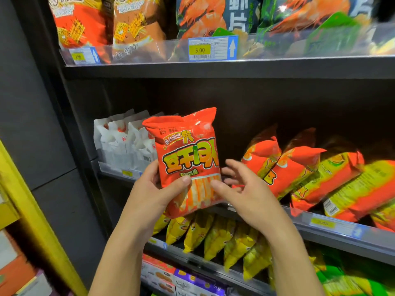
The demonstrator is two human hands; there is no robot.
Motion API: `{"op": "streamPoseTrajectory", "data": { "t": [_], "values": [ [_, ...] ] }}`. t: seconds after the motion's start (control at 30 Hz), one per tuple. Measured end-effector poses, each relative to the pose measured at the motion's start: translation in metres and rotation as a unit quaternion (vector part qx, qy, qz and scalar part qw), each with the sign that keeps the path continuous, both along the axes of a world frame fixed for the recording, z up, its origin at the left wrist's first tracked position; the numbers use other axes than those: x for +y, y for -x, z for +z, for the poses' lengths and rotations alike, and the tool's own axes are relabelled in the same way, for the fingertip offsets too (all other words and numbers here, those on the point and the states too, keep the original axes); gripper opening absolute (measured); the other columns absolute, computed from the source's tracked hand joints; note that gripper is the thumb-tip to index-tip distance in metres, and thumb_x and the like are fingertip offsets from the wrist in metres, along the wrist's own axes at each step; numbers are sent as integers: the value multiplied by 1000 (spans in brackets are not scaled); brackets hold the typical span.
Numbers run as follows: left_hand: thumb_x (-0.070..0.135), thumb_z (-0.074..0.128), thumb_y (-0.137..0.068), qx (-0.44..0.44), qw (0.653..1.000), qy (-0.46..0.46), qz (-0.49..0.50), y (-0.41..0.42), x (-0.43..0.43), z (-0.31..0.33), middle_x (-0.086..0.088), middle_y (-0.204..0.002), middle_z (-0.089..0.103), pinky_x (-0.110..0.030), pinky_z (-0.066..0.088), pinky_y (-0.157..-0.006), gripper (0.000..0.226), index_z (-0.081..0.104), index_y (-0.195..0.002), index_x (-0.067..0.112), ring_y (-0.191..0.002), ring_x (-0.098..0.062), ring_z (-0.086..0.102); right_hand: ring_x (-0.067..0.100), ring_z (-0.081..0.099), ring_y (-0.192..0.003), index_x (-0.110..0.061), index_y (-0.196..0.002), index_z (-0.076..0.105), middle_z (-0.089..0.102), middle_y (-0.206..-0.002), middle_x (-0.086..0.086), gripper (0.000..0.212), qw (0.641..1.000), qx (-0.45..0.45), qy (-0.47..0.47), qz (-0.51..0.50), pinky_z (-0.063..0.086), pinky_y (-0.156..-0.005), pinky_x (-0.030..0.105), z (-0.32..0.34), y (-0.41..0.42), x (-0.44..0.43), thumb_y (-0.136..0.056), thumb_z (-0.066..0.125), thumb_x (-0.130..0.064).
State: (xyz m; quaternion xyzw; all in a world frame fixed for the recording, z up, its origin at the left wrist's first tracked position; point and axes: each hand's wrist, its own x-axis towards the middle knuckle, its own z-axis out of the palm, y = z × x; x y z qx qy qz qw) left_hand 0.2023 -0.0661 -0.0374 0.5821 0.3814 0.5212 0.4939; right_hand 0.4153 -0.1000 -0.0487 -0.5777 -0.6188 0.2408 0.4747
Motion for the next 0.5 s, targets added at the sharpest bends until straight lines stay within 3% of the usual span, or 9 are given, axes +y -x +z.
{"op": "streamPoseTrajectory", "data": {
  "t": [0.1, 0.2, 0.33, 0.43, 0.5],
  "values": [
    [35, 86, -78, 21, 998, -46, 45, -11, 12, 4, 14, -117, 77, -38, 60, -90, 55, 65, -129, 36, -108, -7, 74, 14, 52, -133, -28, -151, 51, 59, -145, -10, 77, 955, -244, -113, -123, 45, -111, 37, 24, -23, -4, -85, 75, -60],
    [34, 87, -84, 37, 993, -80, 80, -27, 29, 2, 17, -119, 75, -37, 61, -90, 53, 63, -130, 39, -107, -2, 72, 34, 52, -128, -20, -139, 64, 61, -143, 5, 68, 893, -369, -178, -185, 49, -104, 53, 35, -46, 6, -81, 80, -52],
    [45, 87, -82, 53, 988, -94, 107, -53, 52, -7, 14, -125, 70, -45, 62, -95, 54, 61, -129, 41, -112, -8, 70, 38, 42, -126, -20, -135, 68, 56, -147, 13, 71, 828, -484, -162, -233, 47, -92, 58, 43, -70, 16, -72, 92, -44],
    [66, 82, -72, 85, 981, -106, 137, -70, 70, -14, 15, -126, 67, -48, 61, -96, 61, 59, -126, 48, -116, -11, 66, 41, 36, -134, -27, -147, 57, 47, -155, 15, 81, 790, -560, -116, -222, 45, -100, 61, 52, -82, 21, -76, 89, -48],
    [60, 84, -77, 107, 973, -122, 162, -80, 81, -19, 14, -122, 66, -48, 59, -97, 55, 58, -124, 46, -115, -11, 64, 42, 35, -143, -33, -156, 42, 35, -165, 11, 82, 776, -593, -76, -199, 42, -108, 57, 58, -87, 25, -86, 80, -52]
  ]
}}
